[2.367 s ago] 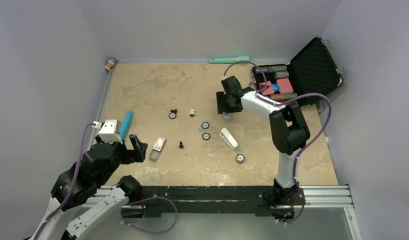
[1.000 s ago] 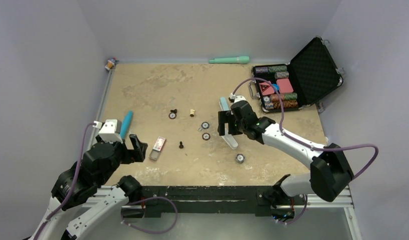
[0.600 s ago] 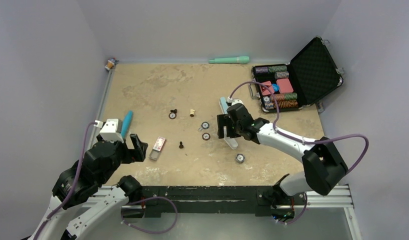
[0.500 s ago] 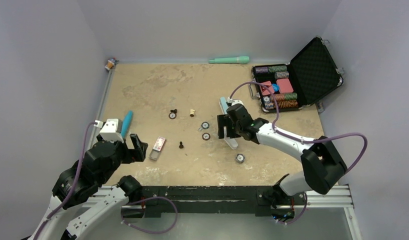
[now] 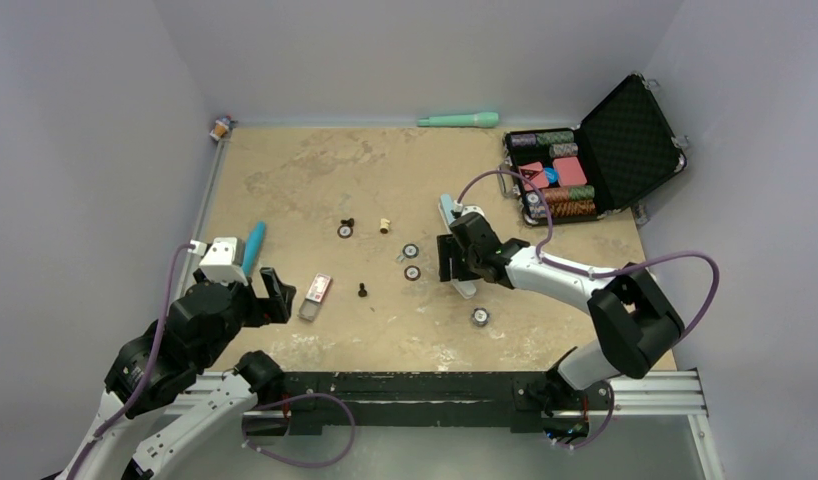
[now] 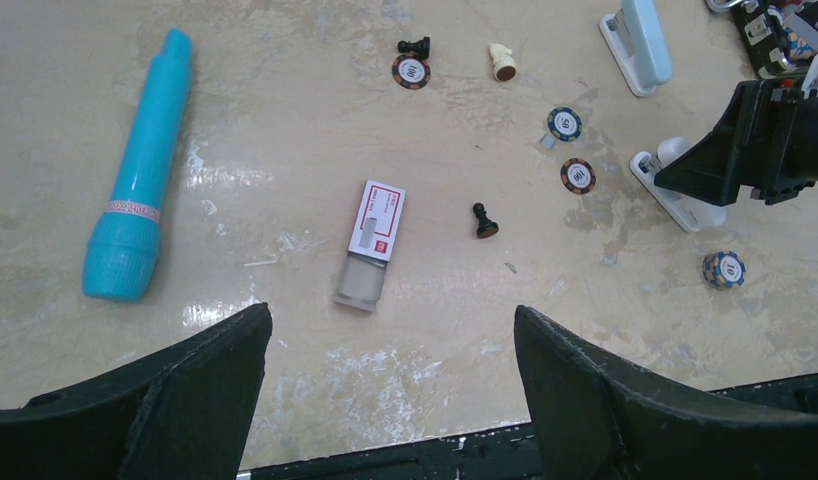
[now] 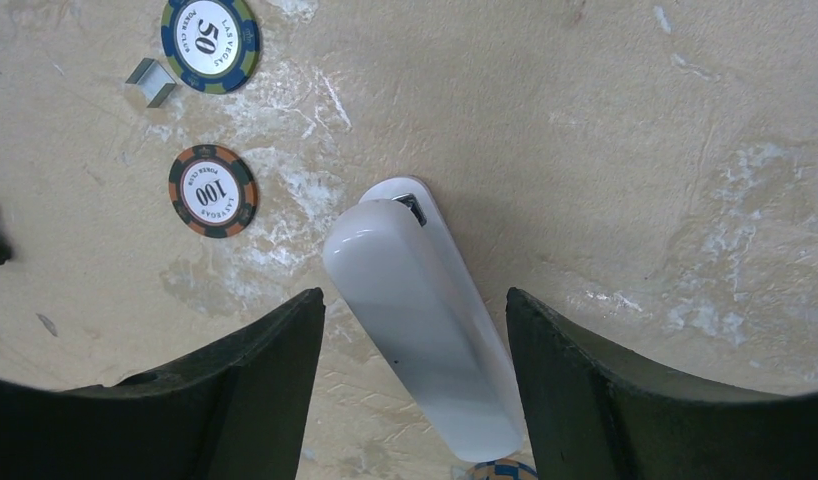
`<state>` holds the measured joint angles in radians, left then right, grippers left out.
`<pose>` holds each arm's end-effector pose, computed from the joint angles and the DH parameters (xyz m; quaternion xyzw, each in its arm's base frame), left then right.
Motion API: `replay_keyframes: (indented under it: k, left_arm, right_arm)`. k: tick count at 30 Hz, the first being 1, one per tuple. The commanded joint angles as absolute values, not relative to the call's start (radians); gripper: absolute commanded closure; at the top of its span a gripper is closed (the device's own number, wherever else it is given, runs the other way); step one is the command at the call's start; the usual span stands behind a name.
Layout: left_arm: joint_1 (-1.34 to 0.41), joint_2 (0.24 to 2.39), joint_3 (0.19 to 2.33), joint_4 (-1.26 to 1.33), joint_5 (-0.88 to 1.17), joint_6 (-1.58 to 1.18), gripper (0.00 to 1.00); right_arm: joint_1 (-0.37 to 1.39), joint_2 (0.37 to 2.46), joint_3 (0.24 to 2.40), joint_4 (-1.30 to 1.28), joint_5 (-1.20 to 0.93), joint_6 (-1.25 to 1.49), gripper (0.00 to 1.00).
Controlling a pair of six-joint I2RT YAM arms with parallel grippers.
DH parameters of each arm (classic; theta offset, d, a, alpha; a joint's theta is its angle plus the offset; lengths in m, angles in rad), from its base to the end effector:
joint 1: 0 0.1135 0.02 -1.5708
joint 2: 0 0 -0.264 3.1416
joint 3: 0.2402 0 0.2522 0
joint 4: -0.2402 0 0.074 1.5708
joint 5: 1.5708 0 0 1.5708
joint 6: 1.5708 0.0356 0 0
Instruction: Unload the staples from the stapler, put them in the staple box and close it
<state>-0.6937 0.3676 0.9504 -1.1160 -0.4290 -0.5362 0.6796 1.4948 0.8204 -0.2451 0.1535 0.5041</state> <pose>0.0377 -0.0121 0.3392 -0.0385 0.8542 -0.1285 0.5024 0.2328 0.1811 0.1838 -0.0583 0.9432 0.1177 0.3053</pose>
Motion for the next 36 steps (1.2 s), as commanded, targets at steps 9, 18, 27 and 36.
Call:
replay_keyframes:
  k: [9, 18, 27, 36]
  left_arm:
    - [-0.689, 0.381, 0.946, -1.101, -0.45, -0.535, 0.06]
    - [-0.688, 0.377, 0.946, -1.101, -0.452, -0.537, 0.06]
    - [-0.687, 0.377, 0.948, -1.101, -0.454, -0.537, 0.06]
    - [-0.688, 0.373, 0.949, -1.102, -0.456, -0.537, 0.06]
  right_arm:
    - [0.725, 1.534, 0.816, -0.197, 0.144, 0.523, 0.4]
    - [0.74, 1.55, 0.804, -0.186, 0.154, 0.538, 0.58]
    - [0.801, 1.61, 0.828, -0.215, 0.196, 0.562, 0.47]
    - [0.877, 1.65, 0.87, -0.328, 0.325, 0.661, 0.38]
